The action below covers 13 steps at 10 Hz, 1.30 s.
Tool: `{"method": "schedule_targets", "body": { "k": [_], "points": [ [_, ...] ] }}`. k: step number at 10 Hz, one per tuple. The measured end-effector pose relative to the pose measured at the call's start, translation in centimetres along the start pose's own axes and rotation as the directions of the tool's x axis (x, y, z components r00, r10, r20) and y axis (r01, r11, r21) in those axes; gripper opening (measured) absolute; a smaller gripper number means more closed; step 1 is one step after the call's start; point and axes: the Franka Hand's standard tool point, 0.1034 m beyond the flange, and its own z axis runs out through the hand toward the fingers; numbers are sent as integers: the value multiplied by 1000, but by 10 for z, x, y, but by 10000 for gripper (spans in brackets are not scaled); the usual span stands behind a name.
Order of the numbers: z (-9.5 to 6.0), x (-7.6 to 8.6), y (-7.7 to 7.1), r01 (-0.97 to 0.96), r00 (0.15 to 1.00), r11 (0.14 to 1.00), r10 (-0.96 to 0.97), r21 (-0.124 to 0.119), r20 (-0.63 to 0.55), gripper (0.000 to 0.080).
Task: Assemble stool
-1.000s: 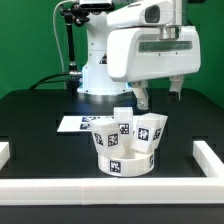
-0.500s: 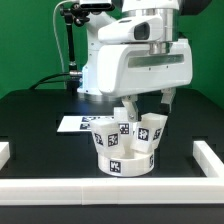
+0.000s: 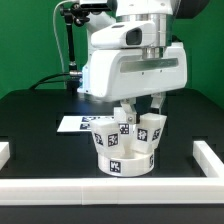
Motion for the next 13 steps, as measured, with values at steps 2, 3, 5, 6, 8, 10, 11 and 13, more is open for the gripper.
{"method": "schedule_targets", "body": {
  "k": [2, 3, 5, 6, 8, 10, 11, 13],
  "points": [
    [0, 0, 0, -1, 1000, 1000, 1, 0, 0, 337],
    [0, 0, 0, -4, 1000, 1000, 4, 0, 0, 337],
    [0, 0, 0, -41, 999, 999, 41, 0, 0, 337],
    [0, 0, 0, -103, 995, 995, 103, 1, -1, 337],
    [0, -1, 1, -266, 964, 964, 266, 6, -3, 338],
    [1, -1, 3, -422, 906, 907, 422, 7, -31, 338],
    [1, -1, 3, -499, 866, 867, 499, 11, -40, 338],
    [1, 0, 3, -632, 773, 774, 632, 16, -57, 340]
  ]
}}
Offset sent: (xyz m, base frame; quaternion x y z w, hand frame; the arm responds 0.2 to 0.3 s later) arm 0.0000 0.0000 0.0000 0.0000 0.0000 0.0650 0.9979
